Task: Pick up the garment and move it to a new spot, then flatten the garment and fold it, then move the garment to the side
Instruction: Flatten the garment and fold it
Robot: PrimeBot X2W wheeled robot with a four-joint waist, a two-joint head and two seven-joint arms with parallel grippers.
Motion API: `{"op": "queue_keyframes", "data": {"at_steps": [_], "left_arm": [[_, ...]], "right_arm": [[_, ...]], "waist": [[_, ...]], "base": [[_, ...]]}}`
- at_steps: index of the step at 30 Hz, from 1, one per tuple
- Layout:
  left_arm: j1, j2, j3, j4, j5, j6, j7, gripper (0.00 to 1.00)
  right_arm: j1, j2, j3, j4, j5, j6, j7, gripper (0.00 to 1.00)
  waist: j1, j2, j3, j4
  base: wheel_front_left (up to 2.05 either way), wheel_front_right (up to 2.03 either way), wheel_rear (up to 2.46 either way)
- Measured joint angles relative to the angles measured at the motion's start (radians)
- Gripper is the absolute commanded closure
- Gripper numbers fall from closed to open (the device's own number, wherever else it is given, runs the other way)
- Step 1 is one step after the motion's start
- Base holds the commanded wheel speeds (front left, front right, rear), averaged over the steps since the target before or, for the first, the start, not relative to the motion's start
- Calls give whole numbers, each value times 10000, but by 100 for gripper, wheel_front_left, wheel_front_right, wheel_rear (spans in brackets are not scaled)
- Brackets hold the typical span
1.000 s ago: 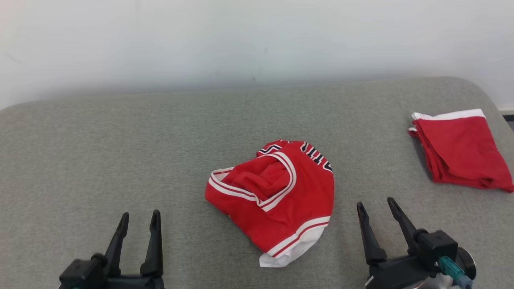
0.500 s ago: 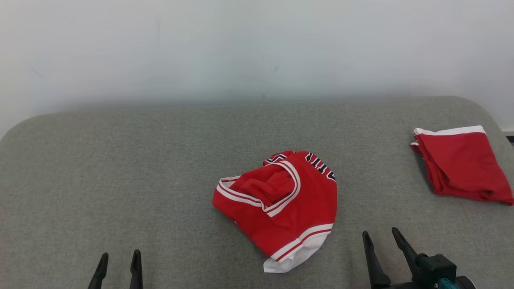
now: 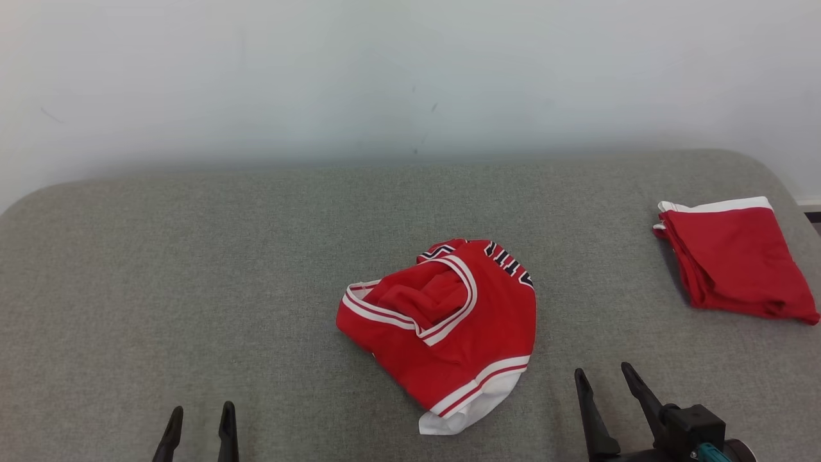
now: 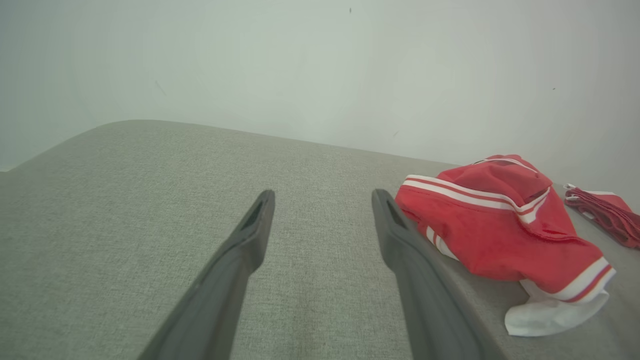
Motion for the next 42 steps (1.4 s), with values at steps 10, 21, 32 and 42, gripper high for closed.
{"op": "queue_keyframes", "data": {"at_steps": [10, 21, 32, 42], "left_arm": [[-131, -67, -201, 136, -21, -48, 0, 0], [-1132, 533, -2075, 529, -673, -50, 146, 0], [-4225, 1507, -5455, 1129, -1971, -65, 2119, 0], [-5150, 1425, -5624, 2395, -2201, 497, 3014, 0]], "right_arm": [[-149, 0, 224, 75, 56, 0, -19, 0], [-244, 0, 278, 65, 44, 0, -12, 0], [-537, -2, 426, 63, 69, 0, -42, 0], [-601, 0, 447, 182, 196, 0, -244, 0]], "waist": [[0, 0, 183, 8], [1, 0, 381, -72], [2, 0, 657, -928], [2, 0, 960, -2076]], "base": [[0, 0, 0], [0, 0, 0], [0, 0, 0], [0, 0, 0]]}}
